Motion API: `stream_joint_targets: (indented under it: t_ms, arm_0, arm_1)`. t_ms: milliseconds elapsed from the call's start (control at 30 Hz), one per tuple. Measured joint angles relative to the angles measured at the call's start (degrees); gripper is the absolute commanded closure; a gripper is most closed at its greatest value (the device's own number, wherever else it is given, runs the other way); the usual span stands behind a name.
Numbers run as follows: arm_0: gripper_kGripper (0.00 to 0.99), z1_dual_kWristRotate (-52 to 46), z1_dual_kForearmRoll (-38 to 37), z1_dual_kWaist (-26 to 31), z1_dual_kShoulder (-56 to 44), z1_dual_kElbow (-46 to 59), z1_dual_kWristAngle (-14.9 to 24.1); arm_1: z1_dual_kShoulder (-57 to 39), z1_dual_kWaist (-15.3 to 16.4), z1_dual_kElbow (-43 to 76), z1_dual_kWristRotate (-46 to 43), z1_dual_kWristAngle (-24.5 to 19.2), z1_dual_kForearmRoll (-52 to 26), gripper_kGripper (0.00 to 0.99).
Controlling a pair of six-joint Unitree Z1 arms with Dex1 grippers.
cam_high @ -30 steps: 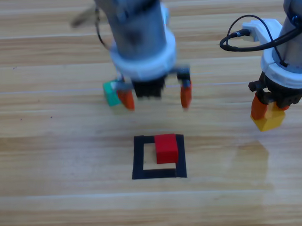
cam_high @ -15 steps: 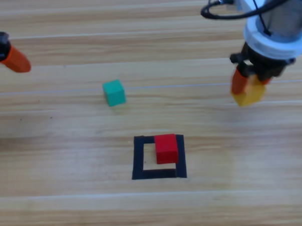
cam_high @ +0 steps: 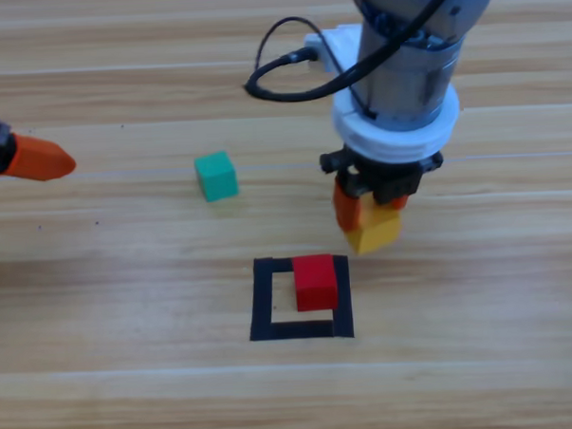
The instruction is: Stack the blocks in the rectangular block: red at the bottom, yellow in the middle, green on top
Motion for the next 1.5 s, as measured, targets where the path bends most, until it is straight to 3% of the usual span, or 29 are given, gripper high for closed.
stream_joint_targets:
  t_ms: [233, 700, 900, 1500]
  arm_0:
    - [0.000, 0.65, -1.18, 0.00, 1.18, 0.05, -4.19]
    - [0.000, 7.56, -2.63, 0.04, 8.53, -2.06, -3.95]
    - [0.000, 11.49, -6.64, 3.17, 8.47, -0.37, -13.83]
    - [0.000, 16.61, -5.05, 9.40, 9.07, -4.34, -15.20]
  arm_1:
    - [0.10, 2.41, -2.03, 0.65, 0.00, 0.81, 0.970]
    - [0.92, 3.69, -3.68, 3.90, -0.02, 0.82, 0.970]
    - [1.34, 3.75, -3.87, 8.15, -0.02, 0.82, 0.972]
    - [6.84, 4.72, -9.77, 16.79, -0.54, 3.31, 0.970]
